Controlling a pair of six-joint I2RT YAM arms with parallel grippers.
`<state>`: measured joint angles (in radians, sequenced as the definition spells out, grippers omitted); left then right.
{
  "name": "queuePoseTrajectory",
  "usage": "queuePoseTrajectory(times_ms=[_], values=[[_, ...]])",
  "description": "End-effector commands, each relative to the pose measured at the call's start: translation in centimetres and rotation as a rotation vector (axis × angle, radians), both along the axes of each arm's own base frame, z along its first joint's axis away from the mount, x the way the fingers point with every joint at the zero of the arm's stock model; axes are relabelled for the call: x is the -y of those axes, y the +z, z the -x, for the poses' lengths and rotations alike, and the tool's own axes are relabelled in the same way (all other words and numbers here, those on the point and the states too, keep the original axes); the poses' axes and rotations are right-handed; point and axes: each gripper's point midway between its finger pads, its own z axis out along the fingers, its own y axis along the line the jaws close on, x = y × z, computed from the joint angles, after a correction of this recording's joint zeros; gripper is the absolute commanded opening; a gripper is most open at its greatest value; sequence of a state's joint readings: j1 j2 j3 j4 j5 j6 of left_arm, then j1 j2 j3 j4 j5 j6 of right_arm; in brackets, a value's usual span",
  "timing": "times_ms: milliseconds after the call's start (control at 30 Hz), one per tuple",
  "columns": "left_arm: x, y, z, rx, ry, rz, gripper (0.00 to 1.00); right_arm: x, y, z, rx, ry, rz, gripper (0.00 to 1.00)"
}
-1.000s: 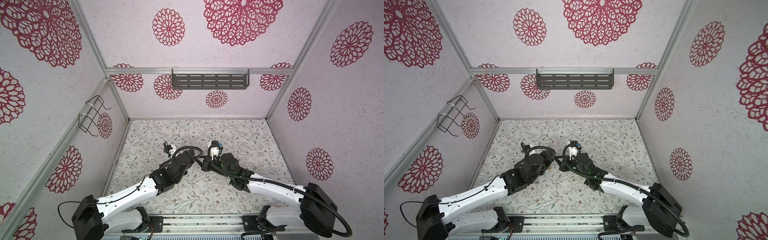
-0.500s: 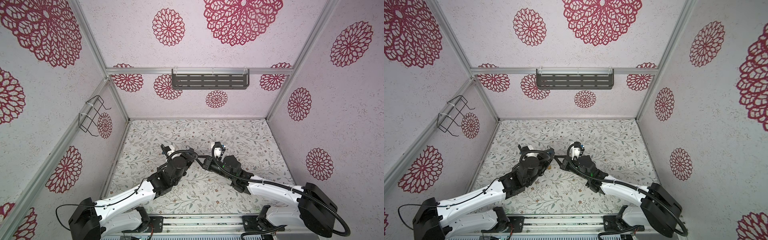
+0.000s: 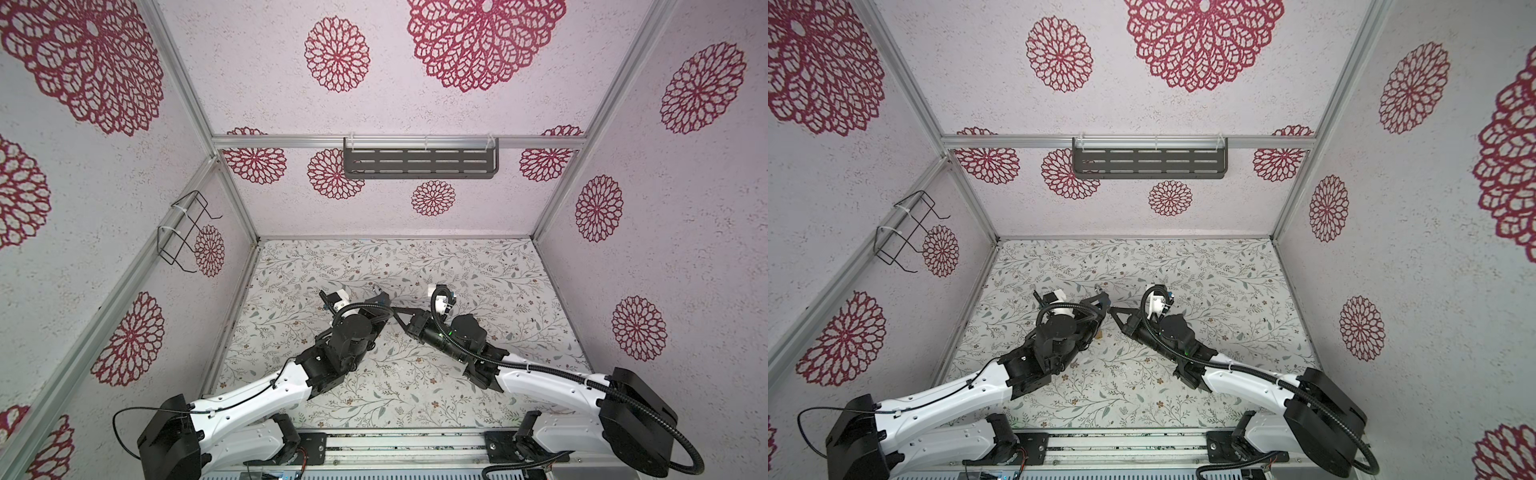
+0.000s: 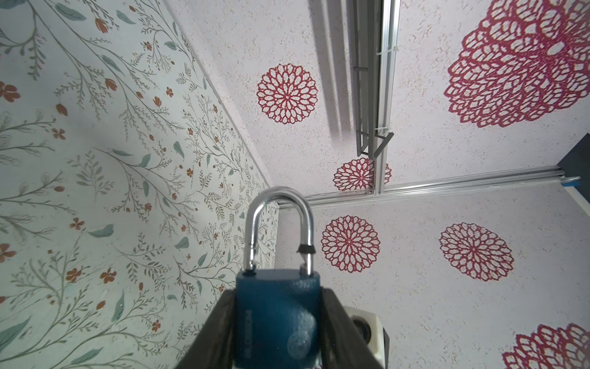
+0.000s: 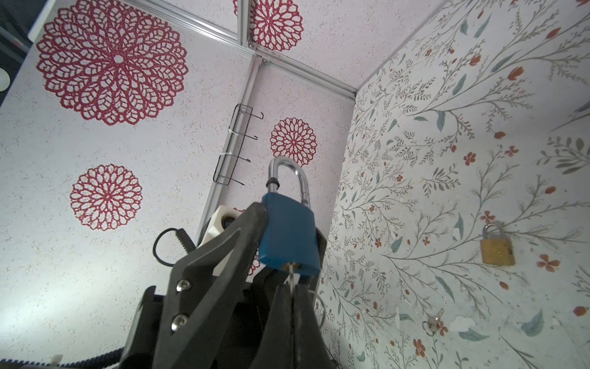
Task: Unlock with the key
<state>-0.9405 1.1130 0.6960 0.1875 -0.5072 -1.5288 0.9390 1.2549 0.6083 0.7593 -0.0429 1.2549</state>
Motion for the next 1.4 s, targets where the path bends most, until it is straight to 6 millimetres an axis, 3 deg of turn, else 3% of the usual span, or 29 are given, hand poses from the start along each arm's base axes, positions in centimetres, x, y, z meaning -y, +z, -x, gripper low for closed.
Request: queuePoseTrajectory(times_ms=[0,167,433,700,933,1167,1367], values=[[1.3,0.6,0.6,0.007,-0.043,0.069,0.0,0.6,4.1,0.4,0.035,-0.021,-0.154,0.0],[1.0,0.8,0.5,0.019,-0.034,0.071,0.0,0.3,4.5,0.6,0.058,-0.014,-0.129,0.0],[-0.3,1.0,0.8,0.018,-0.013,-0.056,0.0,0.2,3.1,0.4,0.089,-0.023,-0.04,0.0],[-3.2,1.1,0.8,0.015,-0.005,-0.279,0.0,0.9,2.2,0.1,0.124,-0.052,0.103,0.26],[-4.8,1.7,1.5,0.078,-0.123,-0.483,0.0,1.4,2.1,0.6,0.181,-0.033,0.224,0.39],[-5.2,1.8,3.5,0.201,-0.323,-0.814,0.0,2.1,1.6,1.6,0.245,0.023,0.403,0.5],[-5.2,1.6,5.0,0.376,-0.402,-0.94,0.0,2.9,1.7,2.7,0.279,0.087,0.515,0.59]])
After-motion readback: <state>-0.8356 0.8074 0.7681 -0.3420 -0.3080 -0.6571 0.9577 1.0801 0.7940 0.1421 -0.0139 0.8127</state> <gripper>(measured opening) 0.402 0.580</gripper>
